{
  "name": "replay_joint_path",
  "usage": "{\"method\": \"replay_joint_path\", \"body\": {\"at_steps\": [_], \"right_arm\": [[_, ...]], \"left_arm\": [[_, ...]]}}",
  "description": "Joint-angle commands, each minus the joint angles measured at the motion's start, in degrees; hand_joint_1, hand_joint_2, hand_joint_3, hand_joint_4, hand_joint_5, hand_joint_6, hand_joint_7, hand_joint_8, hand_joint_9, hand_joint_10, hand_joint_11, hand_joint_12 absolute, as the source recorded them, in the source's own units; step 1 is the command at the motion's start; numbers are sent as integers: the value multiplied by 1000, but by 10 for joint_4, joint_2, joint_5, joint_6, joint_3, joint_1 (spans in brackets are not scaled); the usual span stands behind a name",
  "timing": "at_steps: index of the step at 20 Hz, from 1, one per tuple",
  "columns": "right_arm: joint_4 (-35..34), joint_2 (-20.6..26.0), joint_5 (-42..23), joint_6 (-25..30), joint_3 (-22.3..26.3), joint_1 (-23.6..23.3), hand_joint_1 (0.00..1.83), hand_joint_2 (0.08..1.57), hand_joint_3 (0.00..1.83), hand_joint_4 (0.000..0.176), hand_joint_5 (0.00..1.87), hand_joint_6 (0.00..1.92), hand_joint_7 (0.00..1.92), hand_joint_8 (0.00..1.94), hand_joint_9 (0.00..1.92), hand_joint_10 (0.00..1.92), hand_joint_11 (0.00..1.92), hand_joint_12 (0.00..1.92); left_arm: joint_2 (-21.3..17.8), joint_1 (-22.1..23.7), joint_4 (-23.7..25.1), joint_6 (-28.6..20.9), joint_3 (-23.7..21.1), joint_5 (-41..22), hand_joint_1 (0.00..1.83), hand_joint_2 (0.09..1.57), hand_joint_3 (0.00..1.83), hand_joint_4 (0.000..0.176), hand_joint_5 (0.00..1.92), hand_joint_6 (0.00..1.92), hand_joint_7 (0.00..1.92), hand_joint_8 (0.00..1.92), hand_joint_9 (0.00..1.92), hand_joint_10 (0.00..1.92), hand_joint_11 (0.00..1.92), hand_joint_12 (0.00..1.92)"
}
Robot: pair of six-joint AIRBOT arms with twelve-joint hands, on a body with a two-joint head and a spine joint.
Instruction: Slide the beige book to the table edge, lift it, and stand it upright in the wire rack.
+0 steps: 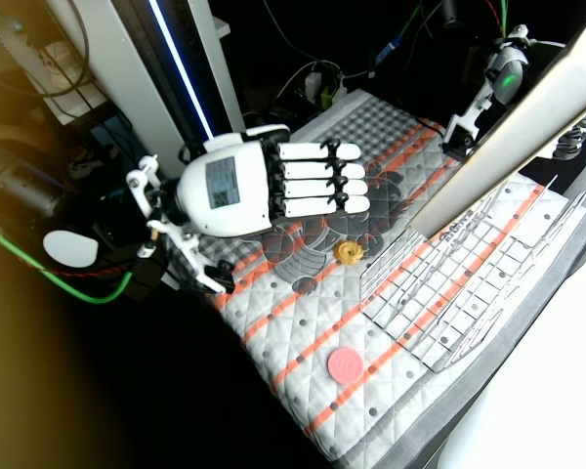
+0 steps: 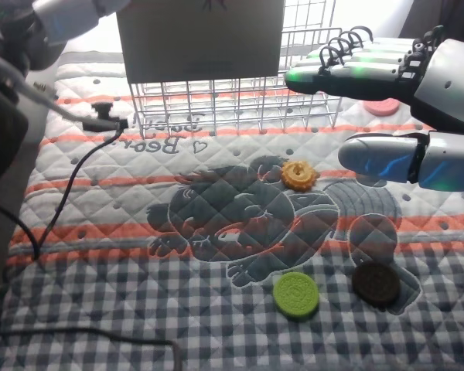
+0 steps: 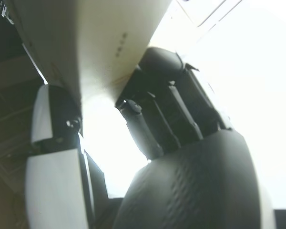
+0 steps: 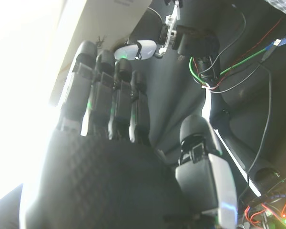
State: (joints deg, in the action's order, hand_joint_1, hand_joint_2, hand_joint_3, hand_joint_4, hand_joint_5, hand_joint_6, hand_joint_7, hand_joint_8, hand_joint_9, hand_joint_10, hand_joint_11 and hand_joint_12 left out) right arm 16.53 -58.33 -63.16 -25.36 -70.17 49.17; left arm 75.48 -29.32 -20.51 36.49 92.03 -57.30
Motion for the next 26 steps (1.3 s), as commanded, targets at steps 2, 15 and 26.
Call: {"method": "replay_joint_path", "body": {"at_steps": [2, 15, 26], "right_arm": [[-22, -2, -67, 4, -3, -2, 0, 1314, 5, 0, 364, 3, 393, 0, 374, 2, 385, 7], [-22, -4, -67, 6, -7, -3, 0, 1302, 0, 0, 350, 0, 374, 0, 336, 0, 325, 0], [-22, -6, -67, 7, -8, -2, 0, 1319, 2, 0, 348, 3, 375, 12, 346, 16, 334, 19]], "left_arm": [[-5, 20, 8, -8, 6, -67, 1358, 1091, 0, 0, 1028, 779, 1062, 832, 939, 1318, 834, 1486], [-9, 48, 28, -2, 16, -55, 1286, 1070, 0, 0, 1113, 560, 1093, 1064, 1078, 1540, 1002, 1825], [-20, 61, 59, 10, 16, -37, 1271, 1057, 0, 0, 1110, 646, 1138, 911, 1138, 1416, 1050, 1720]]}}
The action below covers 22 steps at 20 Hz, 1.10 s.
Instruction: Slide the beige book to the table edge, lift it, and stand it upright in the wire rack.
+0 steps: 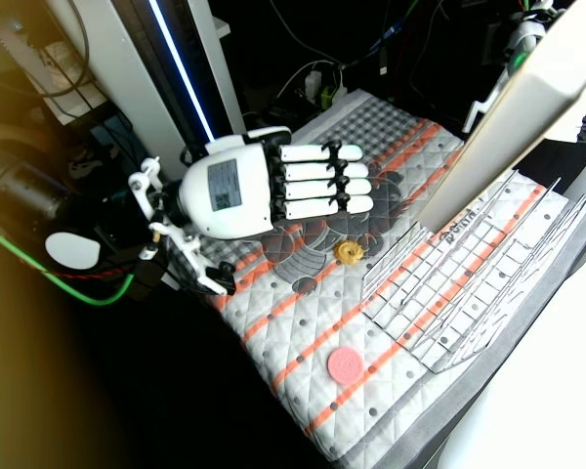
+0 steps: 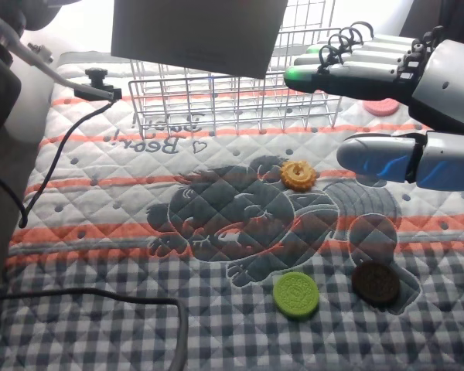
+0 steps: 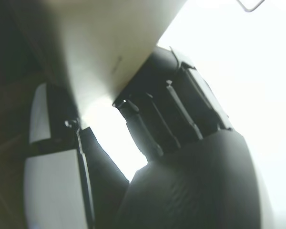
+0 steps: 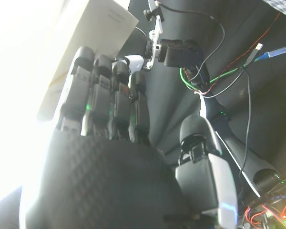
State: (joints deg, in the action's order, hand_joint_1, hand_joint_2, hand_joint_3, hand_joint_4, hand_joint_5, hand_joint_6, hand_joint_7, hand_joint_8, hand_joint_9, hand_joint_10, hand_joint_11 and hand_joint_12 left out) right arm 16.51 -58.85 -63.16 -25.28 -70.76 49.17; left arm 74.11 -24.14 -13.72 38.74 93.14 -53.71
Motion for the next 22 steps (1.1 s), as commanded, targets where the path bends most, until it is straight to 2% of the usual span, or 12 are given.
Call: {"method": "replay_joint_path", "body": {"at_steps": [1, 3, 5, 6, 11, 12, 14, 16, 18, 19, 20, 22], "right_arm": [[-22, -1, -67, 7, -3, -2, 0, 1313, 0, 0, 352, 4, 376, 11, 346, 14, 337, 19], [-22, -2, -67, 7, -4, -2, 1, 1308, 0, 0, 372, 10, 388, 12, 355, 14, 350, 21], [-22, -4, -67, 7, -5, -2, 0, 1295, 0, 0, 363, 4, 388, 9, 348, 7, 327, 9], [-22, -4, -67, 8, -6, -2, 2, 1296, 0, 0, 367, 5, 391, 9, 348, 7, 328, 8], [-22, -6, -67, 9, -8, -2, 20, 1279, 0, 0, 381, 5, 419, 11, 378, 12, 343, 11], [-22, -7, -67, 10, -9, -2, 32, 1281, 0, 0, 379, 3, 409, 5, 361, 4, 323, 2], [-22, -8, -67, 11, -10, -2, 57, 1284, 0, 0, 375, 0, 400, 0, 351, 0, 311, 0], [-22, -9, -67, 11, -11, -2, 54, 1282, 0, 0, 376, 1, 401, 1, 356, 2, 320, 4], [-22, -10, -67, 13, -12, -2, 22, 1349, 19, 0, 377, 1, 412, 3, 368, 5, 331, 10], [-22, -10, -67, 13, -12, -2, 18, 1360, 19, 0, 368, 0, 402, 0, 360, 1, 322, 8], [-22, -10, -67, 13, -13, -2, 15, 1353, 12, 0, 369, 1, 411, 5, 371, 5, 333, 14], [-22, -11, -67, 14, -13, -2, 31, 1333, 1, 0, 370, 3, 407, 2, 358, 0, 301, 1]], "left_arm": [[-8, 15, -3, -12, 4, -73, 1274, 1058, 0, 0, 1113, 630, 1132, 933, 1124, 1450, 1038, 1746], [-11, 27, 8, -8, 4, -69, 1272, 1060, 0, 0, 1092, 674, 1140, 914, 1138, 1403, 1034, 1679], [-14, 35, 15, -6, 4, -66, 1261, 1070, 0, 0, 1105, 658, 1087, 992, 1085, 1016, 910, 1358], [-16, 37, 18, -4, 4, -64, 1262, 1072, 0, 0, 1123, 627, 1069, 1022, 1112, 919, 920, 1312], [-19, 43, 27, -1, 4, -63, 1261, 1071, 0, 0, 1133, 615, 1060, 1029, 1122, 918, 927, 1342], [-19, 42, 27, -1, 4, -62, 1262, 1069, 0, 0, 1136, 610, 1069, 1017, 1141, 1038, 968, 1438], [-19, 35, 25, -1, 3, -63, 1285, 1069, 0, 0, 1156, 494, 1067, 1102, 1151, 1497, 1097, 1788], [-18, 24, 18, -1, 3, -65, 1263, 1069, 1, 0, 1136, 610, 1064, 1025, 1044, 1082, 889, 1449], [-18, 10, 8, -1, 2, -69, 1379, 1081, 0, 0, 1074, 769, 1042, 845, 939, 1214, 793, 1273], [-18, 6, 5, -1, 1, -70, 1383, 1086, 1, 0, 1054, 790, 1046, 803, 933, 1261, 810, 1270], [-19, 1, 1, -1, 0, -73, 1299, 1079, 0, 0, 1143, 557, 1029, 1075, 995, 1398, 896, 1573], [-20, -12, -9, -1, -5, -81, 1281, 1076, 0, 0, 1195, 438, 1014, 1159, 1023, 1301, 895, 1545]]}}
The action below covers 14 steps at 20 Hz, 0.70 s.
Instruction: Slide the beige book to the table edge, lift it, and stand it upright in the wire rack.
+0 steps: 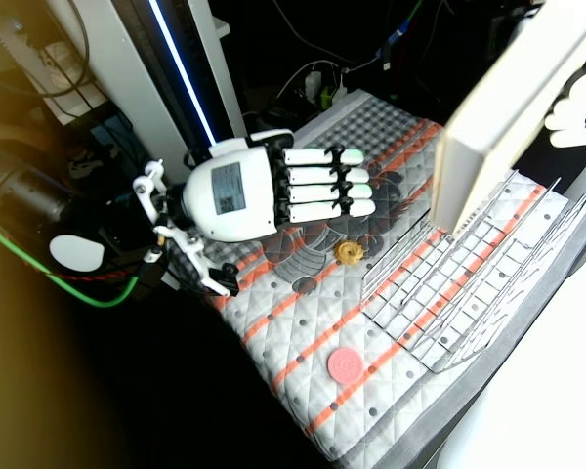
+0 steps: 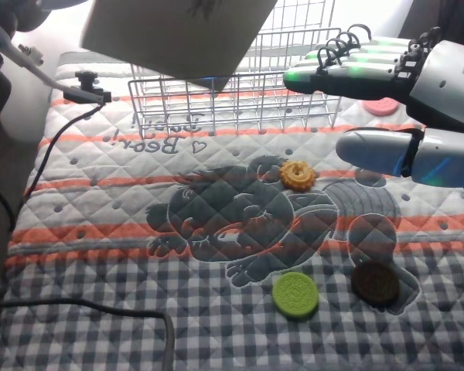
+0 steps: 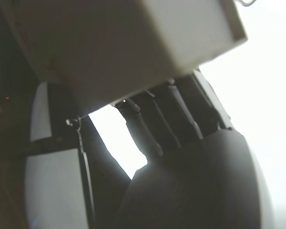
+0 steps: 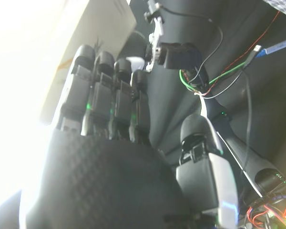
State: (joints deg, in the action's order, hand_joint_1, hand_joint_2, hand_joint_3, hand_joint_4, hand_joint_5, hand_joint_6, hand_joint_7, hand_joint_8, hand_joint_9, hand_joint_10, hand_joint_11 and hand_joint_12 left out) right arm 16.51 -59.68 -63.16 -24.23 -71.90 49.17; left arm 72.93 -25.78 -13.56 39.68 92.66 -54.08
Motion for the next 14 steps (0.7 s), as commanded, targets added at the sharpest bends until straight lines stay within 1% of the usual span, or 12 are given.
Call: {"method": "replay_joint_path", "body": {"at_steps": [1, 3, 4, 5, 6, 7, 9, 10, 11, 12, 13, 14], "right_arm": [[-22, -3, -67, 4, -1, -2, 32, 1335, 1, 0, 379, 6, 417, 5, 370, 5, 314, 8], [-22, -4, -68, 5, -1, -2, 31, 1337, 2, 0, 376, 3, 405, 0, 349, 0, 297, 1], [-23, -4, -69, 5, -1, -2, 38, 1327, 0, 0, 378, 3, 407, 2, 353, 3, 295, 1], [-24, -5, -70, 5, -1, -2, 33, 1332, 0, 0, 378, 2, 406, 1, 350, 1, 293, 0], [-25, -5, -71, 5, -1, -2, 37, 1336, 2, 0, 373, 0, 398, 0, 342, 0, 281, 0], [-26, -5, -71, 6, -1, -2, 29, 1351, 6, 0, 367, 0, 385, 0, 336, 0, 282, 1], [-28, -4, -72, 6, 0, 0, 29, 1354, 5, 0, 362, 0, 377, 0, 331, 0, 281, 1], [-29, -4, -72, 6, 1, 0, 16, 1352, 3, 0, 353, 0, 369, 0, 326, 0, 280, 1], [-31, -4, -73, 6, 2, 2, 44, 1354, 2, 0, 358, 2, 369, 0, 323, 0, 277, 0], [-33, -4, -73, 6, 3, 4, 49, 1354, 2, 0, 361, 3, 373, 2, 328, 2, 288, 5], [-34, -3, -73, 6, 4, 5, 54, 1351, 0, 0, 362, 3, 383, 5, 344, 8, 311, 14], [-35, -2, -73, 6, 5, 6, 56, 1354, 1, 0, 359, 1, 384, 5, 347, 8, 315, 15]], "left_arm": [[-7, -2, -17, -10, -3, -81, 1271, 1075, 2, 0, 1171, 508, 1026, 1112, 1045, 1091, 912, 1387], [-4, -21, -38, -7, -7, -88, 1272, 1068, 0, 0, 1190, 474, 1043, 1077, 1112, 900, 962, 1285], [-2, -29, -46, -7, -7, -90, 1281, 1065, 1, 0, 1220, 380, 1047, 1093, 1114, 996, 964, 1354], [0, -45, -66, -7, -8, -93, 1277, 1051, 2, 0, 1216, 398, 1100, 981, 1117, 853, 927, 1269], [2, -57, -78, -10, -9, -96, 1367, 1065, 1, 0, 1134, 477, 1110, 796, 1003, 1157, 624, 1233], [4, -79, -101, -15, -13, -103, 1383, 1071, 4, 0, 1077, 671, 1084, 778, 975, 1159, 676, 1140], [4, -109, -133, -16, -21, -111, 1372, 1087, 0, 0, 1115, 600, 1012, 882, 926, 1272, 619, 1312], [5, -121, -146, -17, -24, -114, 1370, 1098, 8, 0, 969, 795, 1015, 892, 952, 1273, 573, 1335], [4, -137, -164, -19, -30, -119, 1351, 1100, 7, 0, 850, 328, 979, 993, 891, 802, 512, 1346], [4, -150, -173, -22, -35, -121, 1206, 1076, 0, 0, 833, 105, 897, 408, 906, 559, 443, 1320], [2, -157, -176, -23, -39, -121, 1118, 1080, 1, 0, 765, 24, 857, 133, 855, 383, 308, 1267], [0, -164, -178, -22, -44, -121, 1024, 1089, 0, 57, 662, 4, 792, 33, 778, 272, 202, 1266]]}}
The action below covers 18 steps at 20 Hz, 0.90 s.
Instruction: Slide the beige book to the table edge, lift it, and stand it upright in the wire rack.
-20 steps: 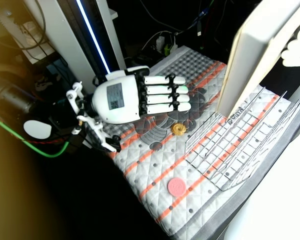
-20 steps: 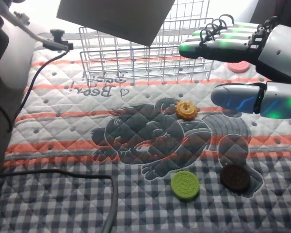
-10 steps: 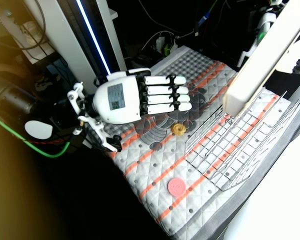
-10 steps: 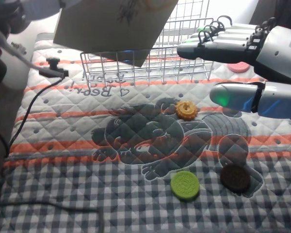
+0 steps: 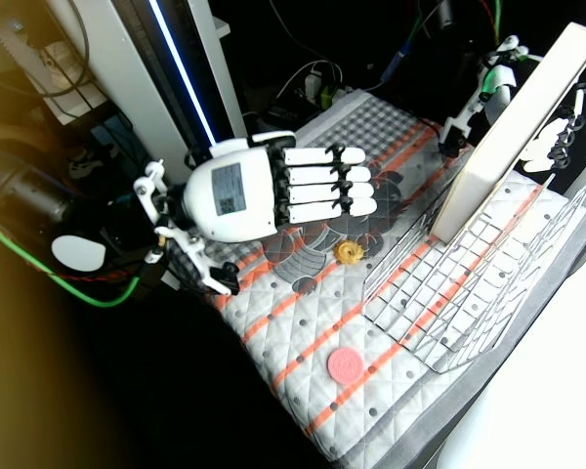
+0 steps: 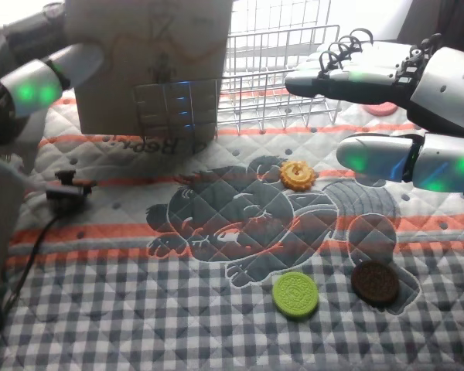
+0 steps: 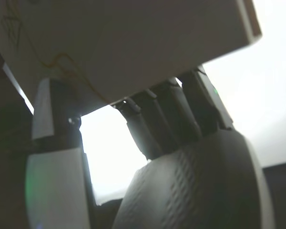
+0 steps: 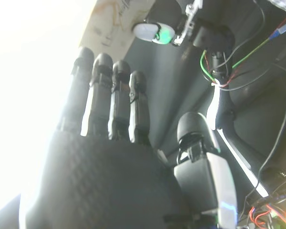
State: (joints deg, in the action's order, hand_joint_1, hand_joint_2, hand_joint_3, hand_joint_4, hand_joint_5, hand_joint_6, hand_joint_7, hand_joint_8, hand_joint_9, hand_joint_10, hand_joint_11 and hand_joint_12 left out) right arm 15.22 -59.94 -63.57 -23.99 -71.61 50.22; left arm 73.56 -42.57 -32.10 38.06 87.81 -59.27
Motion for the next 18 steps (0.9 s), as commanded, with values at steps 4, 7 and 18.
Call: {"method": "replay_joint_path", "body": {"at_steps": [4, 7, 18], "right_arm": [[-25, 2, -69, 4, 5, -3, 54, 1326, 0, 0, 378, 5, 414, 8, 374, 9, 350, 22], [-28, 2, -69, 4, 8, -2, 66, 1323, 0, 0, 416, 11, 433, 7, 384, 6, 376, 21], [-47, 5, -69, -3, 16, 6, 4, 1350, 5, 0, 420, 9, 426, 6, 367, 4, 387, 12]], "left_arm": [[-7, 4, 8, -2, -12, -66, 754, 1005, 0, 166, 263, 0, 339, 0, 501, 9, 0, 1027], [-4, 2, 6, 2, -44, -92, 727, 1047, 4, 176, 137, 0, 203, 0, 313, 0, 0, 721], [29, 58, -14, 52, -75, -109, 491, 1092, 8, 176, 0, 0, 0, 0, 0, 0, 0, 0]]}}
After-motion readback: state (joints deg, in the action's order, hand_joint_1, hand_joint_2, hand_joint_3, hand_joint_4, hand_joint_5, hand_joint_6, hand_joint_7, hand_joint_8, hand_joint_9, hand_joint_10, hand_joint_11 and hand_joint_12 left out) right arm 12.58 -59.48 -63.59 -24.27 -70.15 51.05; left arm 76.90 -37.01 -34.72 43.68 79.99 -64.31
